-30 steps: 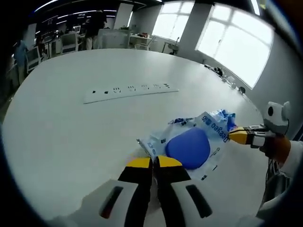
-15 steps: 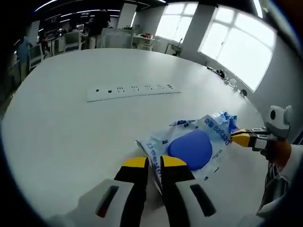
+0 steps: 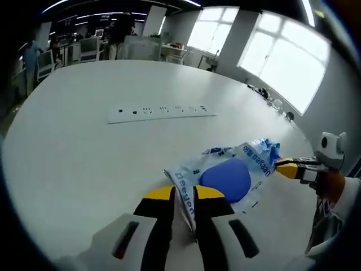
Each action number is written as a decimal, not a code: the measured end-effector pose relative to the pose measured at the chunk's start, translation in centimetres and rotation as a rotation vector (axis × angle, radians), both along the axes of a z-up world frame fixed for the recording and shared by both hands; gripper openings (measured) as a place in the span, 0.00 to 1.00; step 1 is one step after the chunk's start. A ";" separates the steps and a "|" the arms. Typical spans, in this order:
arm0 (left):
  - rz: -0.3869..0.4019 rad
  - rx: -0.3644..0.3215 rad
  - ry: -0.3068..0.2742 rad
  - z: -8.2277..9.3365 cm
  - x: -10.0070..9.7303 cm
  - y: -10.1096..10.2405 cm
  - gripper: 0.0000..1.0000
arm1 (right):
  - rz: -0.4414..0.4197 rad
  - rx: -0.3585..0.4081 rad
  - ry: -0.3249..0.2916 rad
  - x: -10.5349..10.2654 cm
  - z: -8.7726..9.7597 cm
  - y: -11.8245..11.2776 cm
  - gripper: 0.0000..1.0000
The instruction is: Arrange the tabletop items into an orderly group along one side of the table until the central work area is clear of visible clutter.
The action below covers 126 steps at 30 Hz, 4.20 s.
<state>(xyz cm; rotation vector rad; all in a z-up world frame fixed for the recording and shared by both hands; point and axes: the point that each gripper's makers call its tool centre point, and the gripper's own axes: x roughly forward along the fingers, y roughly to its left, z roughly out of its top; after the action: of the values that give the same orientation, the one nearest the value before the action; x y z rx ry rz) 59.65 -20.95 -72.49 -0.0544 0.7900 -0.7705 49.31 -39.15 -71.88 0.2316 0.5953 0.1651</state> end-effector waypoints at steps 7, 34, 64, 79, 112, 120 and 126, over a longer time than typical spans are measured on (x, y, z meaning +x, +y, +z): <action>-0.020 -0.018 -0.023 1.2 -0.4 0.0 0.19 | -0.010 -0.002 -0.012 -0.5 0.7 -0.5 0.13; 0.018 -0.149 -0.087 7.5 -1.1 3.3 0.53 | 0.055 0.043 -0.075 -0.8 4.8 1.8 0.30; 0.121 -0.159 -0.169 12.0 -4.8 13.4 0.61 | 0.407 -0.029 -0.114 2.2 9.9 10.3 0.41; 0.203 -0.158 -0.172 12.4 -7.9 20.1 0.61 | 0.723 -0.103 -0.093 5.0 10.3 18.2 0.43; 0.168 -0.197 -0.132 10.5 -13.9 25.3 0.79 | 1.243 -0.196 0.025 6.1 7.5 29.3 0.42; 0.115 -0.254 -0.109 9.8 -15.4 24.7 0.82 | 1.332 -0.224 0.080 5.9 5.8 30.5 0.40; 0.103 -0.263 -0.101 9.1 -15.9 24.8 0.84 | 1.372 -0.214 0.118 6.6 4.4 31.2 0.39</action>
<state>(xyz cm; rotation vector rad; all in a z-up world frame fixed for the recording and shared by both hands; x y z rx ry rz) 43.74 3.86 -63.42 -0.2880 0.5818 -0.7694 55.93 -7.95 -67.45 -0.4197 0.8015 1.4091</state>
